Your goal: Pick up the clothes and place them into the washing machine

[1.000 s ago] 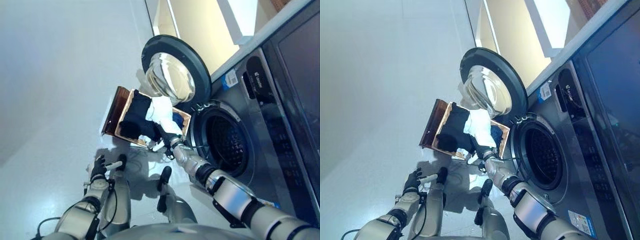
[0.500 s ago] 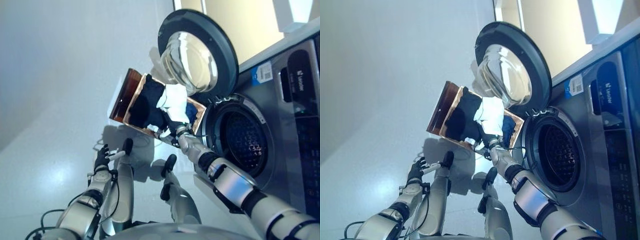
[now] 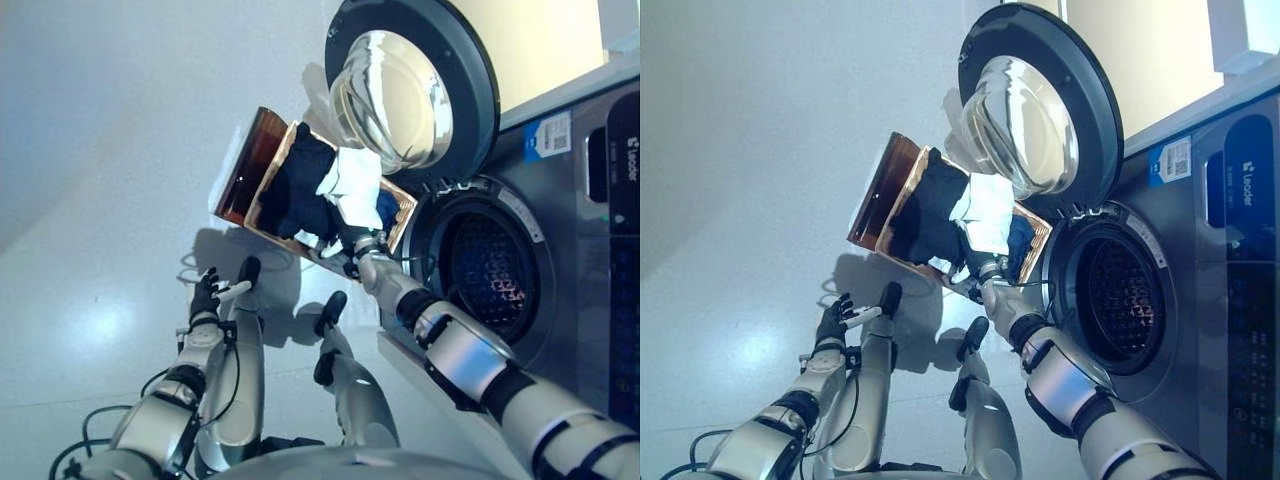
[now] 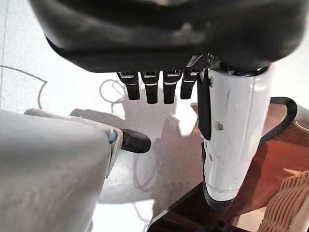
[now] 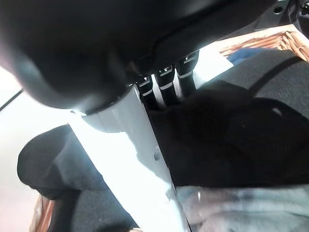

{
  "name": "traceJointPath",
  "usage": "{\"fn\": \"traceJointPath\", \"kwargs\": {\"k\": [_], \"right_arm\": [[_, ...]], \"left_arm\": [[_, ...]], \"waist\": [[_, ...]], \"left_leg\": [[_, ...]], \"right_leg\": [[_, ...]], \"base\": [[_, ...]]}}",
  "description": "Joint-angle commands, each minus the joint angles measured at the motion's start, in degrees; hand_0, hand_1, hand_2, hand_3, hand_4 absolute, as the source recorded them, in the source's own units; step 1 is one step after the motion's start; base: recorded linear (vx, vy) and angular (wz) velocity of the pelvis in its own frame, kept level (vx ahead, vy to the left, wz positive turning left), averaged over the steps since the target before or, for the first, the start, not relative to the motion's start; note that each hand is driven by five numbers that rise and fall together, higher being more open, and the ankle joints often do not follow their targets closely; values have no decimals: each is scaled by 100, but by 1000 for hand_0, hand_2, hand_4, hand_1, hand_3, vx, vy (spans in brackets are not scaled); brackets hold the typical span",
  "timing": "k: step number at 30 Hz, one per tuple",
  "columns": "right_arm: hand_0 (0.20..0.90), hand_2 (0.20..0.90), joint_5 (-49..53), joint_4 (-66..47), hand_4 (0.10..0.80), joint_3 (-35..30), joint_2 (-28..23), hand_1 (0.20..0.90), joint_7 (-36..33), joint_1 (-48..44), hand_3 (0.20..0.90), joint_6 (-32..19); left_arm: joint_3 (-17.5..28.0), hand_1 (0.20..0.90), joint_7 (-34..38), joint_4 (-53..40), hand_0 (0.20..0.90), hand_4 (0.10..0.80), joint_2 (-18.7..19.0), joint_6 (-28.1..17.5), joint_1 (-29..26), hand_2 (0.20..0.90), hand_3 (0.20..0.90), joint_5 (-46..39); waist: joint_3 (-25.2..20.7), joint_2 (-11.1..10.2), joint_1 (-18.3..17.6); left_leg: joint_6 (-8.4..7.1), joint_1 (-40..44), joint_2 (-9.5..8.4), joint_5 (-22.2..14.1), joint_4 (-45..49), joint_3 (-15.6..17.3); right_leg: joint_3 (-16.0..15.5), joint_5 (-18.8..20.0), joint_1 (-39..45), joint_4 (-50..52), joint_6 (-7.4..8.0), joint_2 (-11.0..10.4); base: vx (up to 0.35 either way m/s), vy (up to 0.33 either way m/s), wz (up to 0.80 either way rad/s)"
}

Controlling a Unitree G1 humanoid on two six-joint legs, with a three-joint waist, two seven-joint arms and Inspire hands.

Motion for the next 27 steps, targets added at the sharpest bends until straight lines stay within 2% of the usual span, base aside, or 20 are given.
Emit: {"fn": "traceJointPath", "kwargs": {"k": [1, 10, 27], "right_arm": [[200, 200, 119, 177, 300, -233, -357, 200, -61, -382, 200, 67], [200, 200, 14, 189, 300, -353, -482, 200, -239, -472, 200, 153], [200, 200, 70, -419, 300, -490, -668, 200, -319, -270, 200, 54]], "left_arm": [[-246, 900, 80, -194, 900, 800, -38, -269, 86, 900, 900, -25], [-301, 900, 68, -302, 900, 800, -80, -289, 72, 900, 900, -70], [-176, 900, 53, -20, 900, 800, -106, -236, 108, 900, 900, 82]], "waist": [[119, 384, 293], [116, 474, 257], [-91, 519, 73]], "left_leg": [[-174, 563, 145, 842, -1762, -294], [-214, 506, 128, 877, -1794, -242], [-211, 744, 137, 778, -1794, 47]], "right_leg": [[141, -59, 529, 278, 332, -57], [66, -61, 472, 285, 329, -62], [210, -64, 508, 320, 334, -120]], "base": [[0, 0, 0], [4, 2, 2], [1, 3, -5]]}}
